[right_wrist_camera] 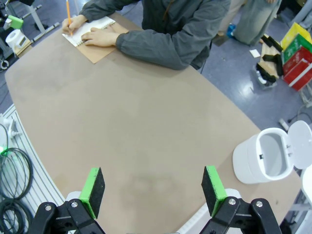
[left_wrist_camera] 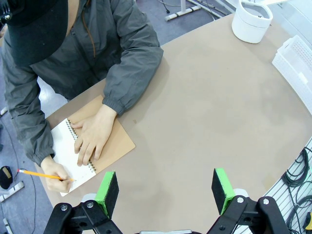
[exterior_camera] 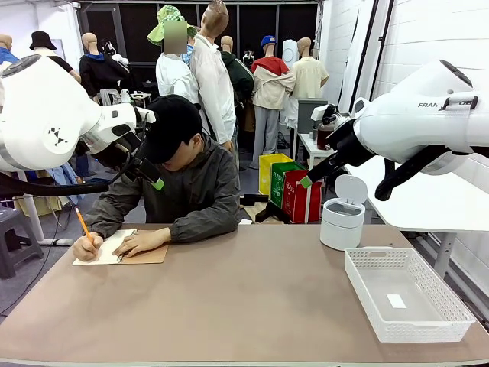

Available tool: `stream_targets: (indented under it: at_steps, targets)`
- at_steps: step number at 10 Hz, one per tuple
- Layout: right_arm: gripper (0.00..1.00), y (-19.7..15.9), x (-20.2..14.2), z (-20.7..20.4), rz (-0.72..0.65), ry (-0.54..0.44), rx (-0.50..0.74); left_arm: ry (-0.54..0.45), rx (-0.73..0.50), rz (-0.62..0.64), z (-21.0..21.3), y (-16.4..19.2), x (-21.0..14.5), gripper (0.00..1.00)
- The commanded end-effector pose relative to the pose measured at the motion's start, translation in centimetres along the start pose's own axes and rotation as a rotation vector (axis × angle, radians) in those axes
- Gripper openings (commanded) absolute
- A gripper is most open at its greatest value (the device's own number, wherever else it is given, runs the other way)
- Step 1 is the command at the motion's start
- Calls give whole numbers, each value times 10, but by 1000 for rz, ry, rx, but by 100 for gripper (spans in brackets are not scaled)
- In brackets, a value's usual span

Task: Sort the paper based on its condition.
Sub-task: If a person hands you a paper, place it in the Organizing basket , and if it's crumpled, put it in the Trash can.

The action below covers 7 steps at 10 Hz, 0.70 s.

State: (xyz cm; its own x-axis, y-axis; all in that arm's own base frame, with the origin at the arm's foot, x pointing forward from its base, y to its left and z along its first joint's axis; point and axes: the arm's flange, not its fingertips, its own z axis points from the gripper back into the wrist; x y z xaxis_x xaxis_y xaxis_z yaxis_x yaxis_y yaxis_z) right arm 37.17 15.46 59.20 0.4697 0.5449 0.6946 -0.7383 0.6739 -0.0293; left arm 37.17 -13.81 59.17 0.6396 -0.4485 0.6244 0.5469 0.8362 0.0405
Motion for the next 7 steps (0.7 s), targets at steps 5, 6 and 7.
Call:
stream_targets:
  at_steps: [5, 6, 7]
  targets:
    - [100, 0, 0, 0, -1, -1, 4, -4, 1, 1, 2, 1, 1, 100]
    - [100, 0, 0, 0, -1, -1, 4, -4, 1, 1, 2, 1, 1, 100]
    - [100, 0, 0, 0, -1, -1, 4, -4, 1, 1, 2, 1, 1, 100]
